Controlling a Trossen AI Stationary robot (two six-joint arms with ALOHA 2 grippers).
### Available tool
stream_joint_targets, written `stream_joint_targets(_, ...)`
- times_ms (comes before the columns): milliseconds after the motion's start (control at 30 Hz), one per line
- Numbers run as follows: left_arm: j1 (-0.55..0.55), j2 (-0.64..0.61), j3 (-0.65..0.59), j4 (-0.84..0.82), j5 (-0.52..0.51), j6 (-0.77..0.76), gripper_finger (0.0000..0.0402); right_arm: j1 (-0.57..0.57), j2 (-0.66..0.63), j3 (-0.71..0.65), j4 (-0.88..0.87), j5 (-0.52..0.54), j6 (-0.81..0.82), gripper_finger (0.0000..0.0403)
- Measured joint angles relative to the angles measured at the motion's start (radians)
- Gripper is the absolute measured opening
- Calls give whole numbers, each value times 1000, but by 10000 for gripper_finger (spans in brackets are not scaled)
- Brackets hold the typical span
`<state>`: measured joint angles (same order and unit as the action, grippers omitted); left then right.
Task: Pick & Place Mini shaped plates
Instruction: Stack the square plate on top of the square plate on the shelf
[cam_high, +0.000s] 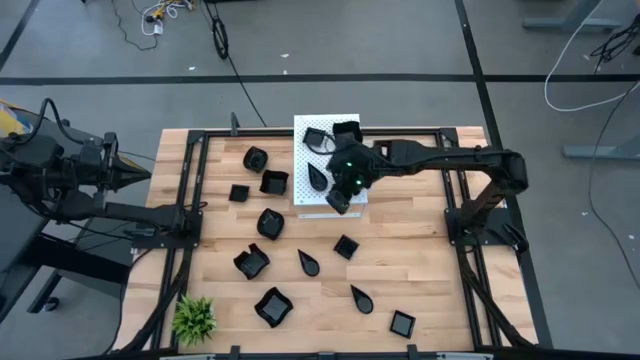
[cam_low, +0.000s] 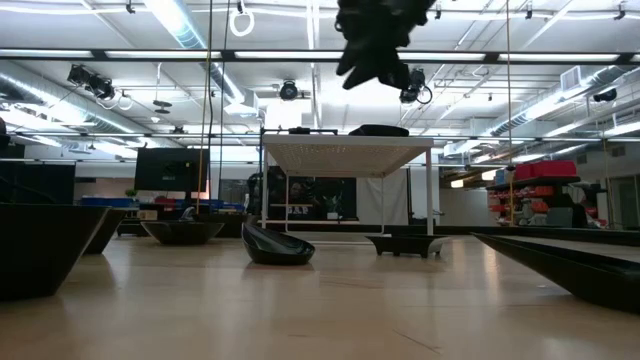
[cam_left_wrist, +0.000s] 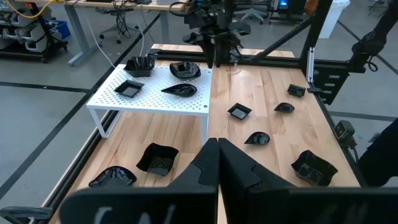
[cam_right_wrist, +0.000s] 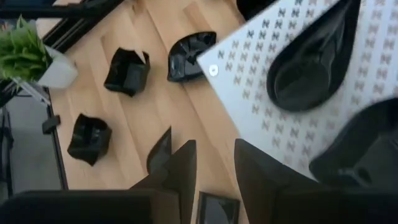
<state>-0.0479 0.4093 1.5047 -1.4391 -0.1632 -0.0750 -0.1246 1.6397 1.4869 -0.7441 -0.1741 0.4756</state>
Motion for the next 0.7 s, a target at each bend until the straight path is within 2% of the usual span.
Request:
stream_joint_targets(400, 0, 0, 0, 0, 0, 0, 3, 51, -251, -349, 128, 0, -17, 112)
stream_joint_targets(700, 0, 0, 0, 0, 0, 0, 3, 51, -377, -520, 134, 0, -32, 112)
